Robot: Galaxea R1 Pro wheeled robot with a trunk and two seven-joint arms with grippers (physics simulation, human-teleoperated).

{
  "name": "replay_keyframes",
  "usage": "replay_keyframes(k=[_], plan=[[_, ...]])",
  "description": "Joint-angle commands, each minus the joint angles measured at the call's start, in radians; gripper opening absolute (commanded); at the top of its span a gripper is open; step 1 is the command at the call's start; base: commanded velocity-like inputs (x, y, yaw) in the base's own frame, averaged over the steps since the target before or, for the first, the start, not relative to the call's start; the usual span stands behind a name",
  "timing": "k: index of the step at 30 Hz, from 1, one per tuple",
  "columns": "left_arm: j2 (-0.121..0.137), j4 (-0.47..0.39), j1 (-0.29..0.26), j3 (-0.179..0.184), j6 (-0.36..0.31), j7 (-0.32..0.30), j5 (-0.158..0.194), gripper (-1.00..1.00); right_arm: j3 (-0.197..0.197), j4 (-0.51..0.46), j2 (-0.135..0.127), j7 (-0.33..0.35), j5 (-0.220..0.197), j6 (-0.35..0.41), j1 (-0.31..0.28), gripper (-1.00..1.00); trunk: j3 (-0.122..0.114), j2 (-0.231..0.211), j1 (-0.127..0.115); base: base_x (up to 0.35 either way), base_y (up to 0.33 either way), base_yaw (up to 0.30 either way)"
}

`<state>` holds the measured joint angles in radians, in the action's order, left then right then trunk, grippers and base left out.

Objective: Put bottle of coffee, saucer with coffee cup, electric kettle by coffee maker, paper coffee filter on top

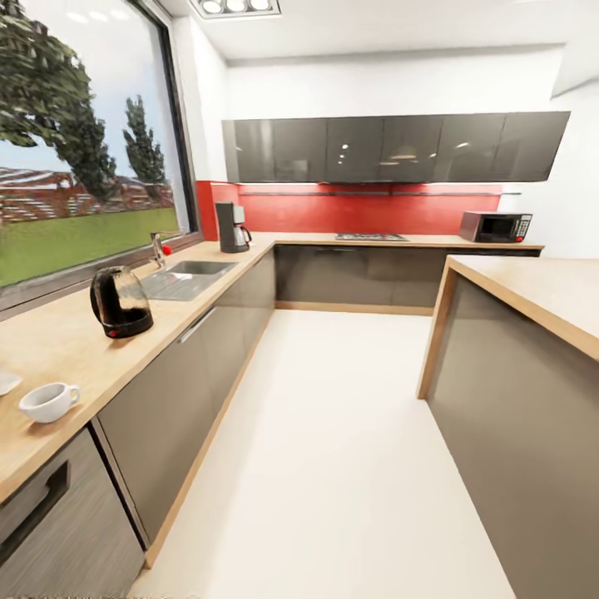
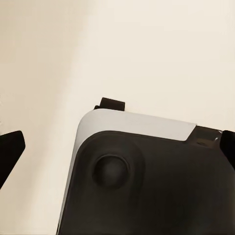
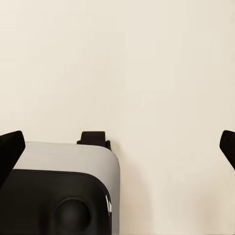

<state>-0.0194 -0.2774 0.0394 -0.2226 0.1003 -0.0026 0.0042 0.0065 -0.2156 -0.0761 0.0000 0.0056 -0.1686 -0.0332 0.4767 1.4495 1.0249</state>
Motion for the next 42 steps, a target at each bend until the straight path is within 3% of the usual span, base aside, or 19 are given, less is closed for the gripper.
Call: replay_keyframes(k=[1,13,29,42], plan=[[-0.001,-0.002,0.000,-0.003,0.001,0.000,0.000,1.00,0.001,0.001,0.000,0.000,0.001,-0.003,-0.001,1.00,0.001,0.000,0.000,0.099,-0.078,0.201],[-0.001,-0.002,0.000,-0.003,0.000,0.000,0.000,1.00,0.001,0.001,-0.001,0.000,0.000,-0.003,-0.001,1.00,0.002,0.000,0.000,0.220,-0.162,0.034],[-0.001,-0.002,0.000,-0.003,0.001,-0.001,0.000,1.00,0.001,0.001,0.000,0.000,0.000,-0.003,-0.001,1.00,0.002,0.000,0.000,0.029,-0.012,0.188],[-0.001,-0.002,0.000,-0.003,0.001,0.000,0.000,1.00,0.001,0.001,-0.001,0.000,0.000,-0.003,-0.001,1.00,0.002,0.000,0.000,0.175,-0.125,0.037]])
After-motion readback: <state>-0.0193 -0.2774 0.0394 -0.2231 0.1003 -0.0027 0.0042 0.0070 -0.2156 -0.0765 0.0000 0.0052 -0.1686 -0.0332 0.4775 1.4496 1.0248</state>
